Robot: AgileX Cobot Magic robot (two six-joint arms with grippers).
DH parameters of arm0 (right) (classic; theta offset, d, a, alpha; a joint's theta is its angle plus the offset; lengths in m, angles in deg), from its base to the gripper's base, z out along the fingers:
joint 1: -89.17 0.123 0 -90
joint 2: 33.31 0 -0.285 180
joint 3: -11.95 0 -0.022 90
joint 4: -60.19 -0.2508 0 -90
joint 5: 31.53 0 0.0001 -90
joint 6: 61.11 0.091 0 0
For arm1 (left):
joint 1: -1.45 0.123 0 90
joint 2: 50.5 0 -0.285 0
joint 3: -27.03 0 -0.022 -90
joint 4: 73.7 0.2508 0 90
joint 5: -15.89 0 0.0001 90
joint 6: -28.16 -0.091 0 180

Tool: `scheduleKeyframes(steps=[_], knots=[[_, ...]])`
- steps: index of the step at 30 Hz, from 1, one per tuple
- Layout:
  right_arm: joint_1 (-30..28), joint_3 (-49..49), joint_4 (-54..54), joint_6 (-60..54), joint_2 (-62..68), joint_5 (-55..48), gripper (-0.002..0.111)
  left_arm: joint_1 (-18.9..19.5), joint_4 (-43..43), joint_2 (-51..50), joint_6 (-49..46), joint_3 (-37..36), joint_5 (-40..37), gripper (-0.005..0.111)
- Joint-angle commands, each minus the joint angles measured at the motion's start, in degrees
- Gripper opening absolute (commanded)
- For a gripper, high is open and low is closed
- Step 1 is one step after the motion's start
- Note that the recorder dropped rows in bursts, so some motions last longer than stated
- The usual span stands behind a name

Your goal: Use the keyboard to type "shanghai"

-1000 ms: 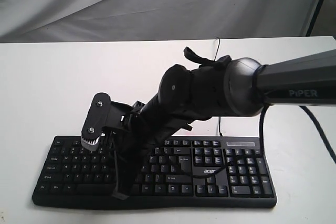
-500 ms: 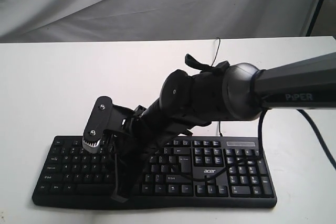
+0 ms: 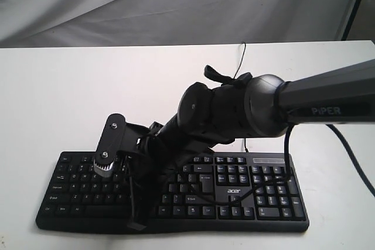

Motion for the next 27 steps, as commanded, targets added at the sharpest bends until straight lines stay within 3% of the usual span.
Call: scheduleKeyframes(steps=[1, 27], knots=[[-0.5, -1.1, -3.0, -4.1, -0.1, 0.6, 0.000, -0.2, 0.0, 0.3, 0.1, -0.3, 0.4, 0.001], [-0.5, -1.3, -3.6, -4.7, -0.1, 0.3, 0.000, -0.2, 0.0, 0.3, 0.1, -0.3, 0.4, 0.001]])
